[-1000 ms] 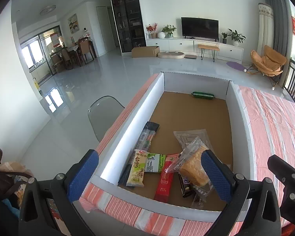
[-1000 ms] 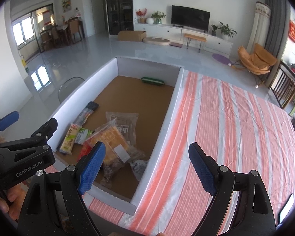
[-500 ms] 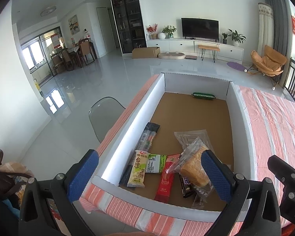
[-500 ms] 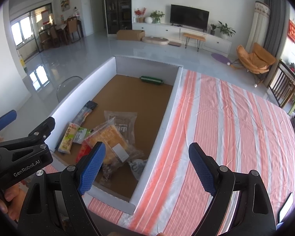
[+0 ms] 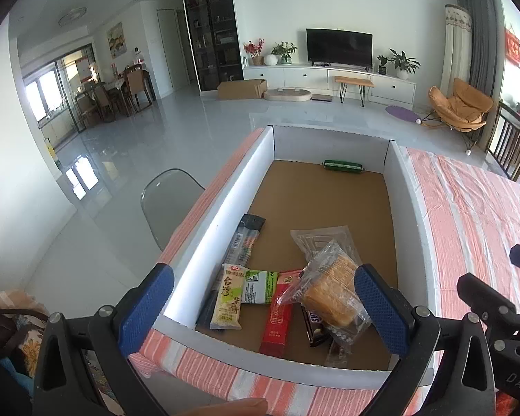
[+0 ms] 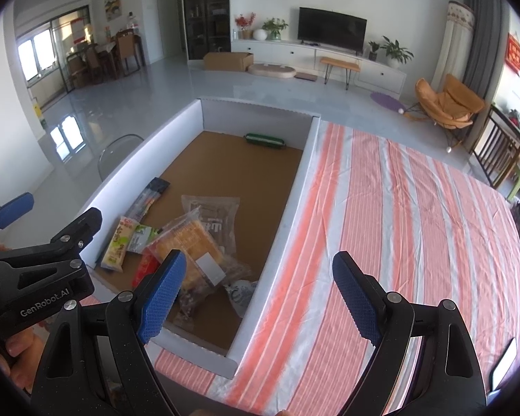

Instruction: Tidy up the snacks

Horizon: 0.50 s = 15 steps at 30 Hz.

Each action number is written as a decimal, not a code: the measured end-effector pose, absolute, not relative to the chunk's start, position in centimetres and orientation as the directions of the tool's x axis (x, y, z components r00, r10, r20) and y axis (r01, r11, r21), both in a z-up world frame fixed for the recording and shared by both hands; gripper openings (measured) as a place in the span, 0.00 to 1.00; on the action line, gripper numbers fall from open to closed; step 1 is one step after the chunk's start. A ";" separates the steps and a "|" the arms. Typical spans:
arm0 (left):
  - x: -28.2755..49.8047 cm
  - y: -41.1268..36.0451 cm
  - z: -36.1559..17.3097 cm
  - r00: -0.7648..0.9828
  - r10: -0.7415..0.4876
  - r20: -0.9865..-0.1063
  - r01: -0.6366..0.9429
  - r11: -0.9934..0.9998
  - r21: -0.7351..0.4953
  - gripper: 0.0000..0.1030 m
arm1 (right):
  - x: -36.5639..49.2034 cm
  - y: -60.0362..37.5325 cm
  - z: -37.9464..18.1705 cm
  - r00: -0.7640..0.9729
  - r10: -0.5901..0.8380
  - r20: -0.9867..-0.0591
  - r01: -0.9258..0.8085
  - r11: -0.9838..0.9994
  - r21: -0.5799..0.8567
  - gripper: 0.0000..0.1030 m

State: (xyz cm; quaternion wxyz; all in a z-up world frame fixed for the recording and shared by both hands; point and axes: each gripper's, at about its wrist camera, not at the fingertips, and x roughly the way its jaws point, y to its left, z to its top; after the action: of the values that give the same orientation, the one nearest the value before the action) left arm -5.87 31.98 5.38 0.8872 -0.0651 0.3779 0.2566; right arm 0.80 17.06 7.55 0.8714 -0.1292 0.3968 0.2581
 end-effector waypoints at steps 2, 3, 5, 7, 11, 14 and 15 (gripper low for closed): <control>-5.9 32.1 5.5 0.586 0.400 -0.705 -0.502 0.862 0.072 1.00 | 0.7 17.2 7.4 0.545 0.349 -0.762 -0.557 0.830 -0.019 0.86; -5.8 32.1 5.6 0.588 0.397 -0.704 -0.499 0.864 0.070 1.00 | 0.7 17.2 7.5 0.543 0.350 -0.763 -0.559 0.829 -0.018 0.86; -5.7 32.2 5.7 0.587 0.390 -0.709 -0.492 0.868 0.071 1.00 | 0.6 17.2 7.5 0.534 0.357 -0.766 -0.564 0.826 -0.008 0.86; -5.5 32.3 5.8 0.586 0.381 -0.715 -0.484 0.872 0.068 1.00 | 0.7 17.1 7.6 0.523 0.365 -0.770 -0.567 0.824 0.006 0.86; -5.4 32.1 5.9 0.585 0.379 -0.717 -0.482 0.874 0.069 1.00 | 0.9 16.8 8.0 0.528 0.367 -0.766 -0.560 0.828 0.010 0.86; -5.3 32.3 5.9 0.580 0.377 -0.722 -0.483 0.873 0.068 1.00 | 1.2 16.7 8.0 0.528 0.367 -0.766 -0.556 0.831 0.015 0.86; -5.3 32.3 5.8 0.578 0.376 -0.725 -0.482 0.873 0.068 1.00 | 1.3 16.6 7.9 0.527 0.366 -0.767 -0.555 0.832 0.016 0.86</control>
State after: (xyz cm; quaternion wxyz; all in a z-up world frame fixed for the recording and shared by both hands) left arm -5.31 32.27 5.80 0.8855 -0.0684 0.3905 0.2422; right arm 1.31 16.60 7.88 0.8661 -0.1156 0.4072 0.2658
